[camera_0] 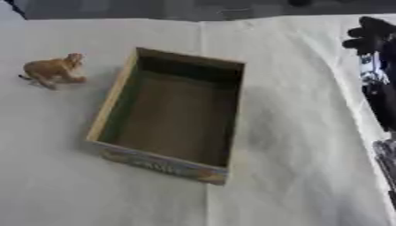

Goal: Pick up objects on the table and place them in the box.

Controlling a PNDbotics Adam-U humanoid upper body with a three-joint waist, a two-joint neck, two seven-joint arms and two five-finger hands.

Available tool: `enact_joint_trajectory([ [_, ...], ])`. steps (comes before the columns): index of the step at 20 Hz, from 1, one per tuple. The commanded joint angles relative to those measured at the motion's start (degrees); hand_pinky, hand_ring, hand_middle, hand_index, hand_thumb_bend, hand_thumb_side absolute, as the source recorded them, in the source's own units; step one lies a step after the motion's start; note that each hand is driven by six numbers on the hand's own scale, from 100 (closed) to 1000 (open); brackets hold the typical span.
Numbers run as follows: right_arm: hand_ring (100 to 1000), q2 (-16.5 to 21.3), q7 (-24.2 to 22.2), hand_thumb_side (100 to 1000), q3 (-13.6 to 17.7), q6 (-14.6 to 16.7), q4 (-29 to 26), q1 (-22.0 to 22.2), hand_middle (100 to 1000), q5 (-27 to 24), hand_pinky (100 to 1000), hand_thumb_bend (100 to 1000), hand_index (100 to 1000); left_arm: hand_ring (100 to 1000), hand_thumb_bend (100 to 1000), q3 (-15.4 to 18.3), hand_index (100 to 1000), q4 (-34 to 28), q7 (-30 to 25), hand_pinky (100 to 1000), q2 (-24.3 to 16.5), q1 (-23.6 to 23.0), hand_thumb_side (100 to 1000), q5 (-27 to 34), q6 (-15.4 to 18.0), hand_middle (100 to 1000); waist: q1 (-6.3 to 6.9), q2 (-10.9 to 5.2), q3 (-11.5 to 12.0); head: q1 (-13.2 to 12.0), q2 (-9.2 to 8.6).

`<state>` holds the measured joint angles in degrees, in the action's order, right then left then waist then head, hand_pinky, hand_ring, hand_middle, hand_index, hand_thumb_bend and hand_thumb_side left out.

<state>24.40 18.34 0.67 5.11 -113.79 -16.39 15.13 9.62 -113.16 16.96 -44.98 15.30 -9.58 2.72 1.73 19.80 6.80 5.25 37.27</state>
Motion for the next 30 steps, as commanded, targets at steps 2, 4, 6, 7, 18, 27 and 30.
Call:
enact_joint_trajectory([
  [2,718,3.8,1.8,671,0.2,2.2,-0.8,-0.9,704,2.8,815,258,840,767,785,-0.9,843,1.9,-2.8,772,-7.6,0.6,100,-3.8,-3.7,737,-0.09,-1.52,-0.2,-1.6,2.02],
  [4,719,4.3,2.1,675,0.0,2.9,-0.8,-1.1,705,3.3,814,269,839,777,791,-1.5,853,3.2,-4.6,786,-10.7,1.0,100,-5.7,-5.6,745,-0.33,-1.7,-0.4,-2.1,2.76],
  [6,719,4.7,2.3,679,-0.1,3.5,-0.8,-1.3,705,3.5,813,280,838,786,803,-1.9,866,4.2,-6.5,798,-13.7,1.6,100,-7.6,-7.5,752,-0.57,-1.86,-0.7,-2.5,3.26],
  [7,720,4.9,2.4,681,-0.1,3.7,-0.8,-1.4,706,3.5,812,285,838,790,805,-2.1,880,4.5,-7.5,804,-14.7,1.9,100,-8.5,-8.5,757,-0.66,-1.94,-0.8,-2.6,3.43],
  [18,720,6.0,2.0,681,-0.4,4.5,-0.8,-2.1,706,2.5,811,286,837,836,812,-6.8,947,13.5,-17.0,855,-18.4,5.4,106,-18.0,-10.4,803,-1.49,-2.39,-1.7,-1.9,3.29],
  [27,718,6.3,1.5,679,-0.5,5.0,-0.8,-2.0,705,1.9,811,281,836,851,904,-10.4,939,24.3,-24.1,883,-19.7,13.7,334,-25.2,-4.0,772,-2.59,-2.05,-2.6,0.4,1.3],
  [30,718,6.4,1.4,679,-0.5,5.2,-0.8,-1.9,705,1.8,812,280,836,856,919,-11.8,968,28.1,-26.7,890,-19.7,17.1,344,-27.8,-2.3,782,-2.83,-1.97,-2.8,0.2,1.33],
])
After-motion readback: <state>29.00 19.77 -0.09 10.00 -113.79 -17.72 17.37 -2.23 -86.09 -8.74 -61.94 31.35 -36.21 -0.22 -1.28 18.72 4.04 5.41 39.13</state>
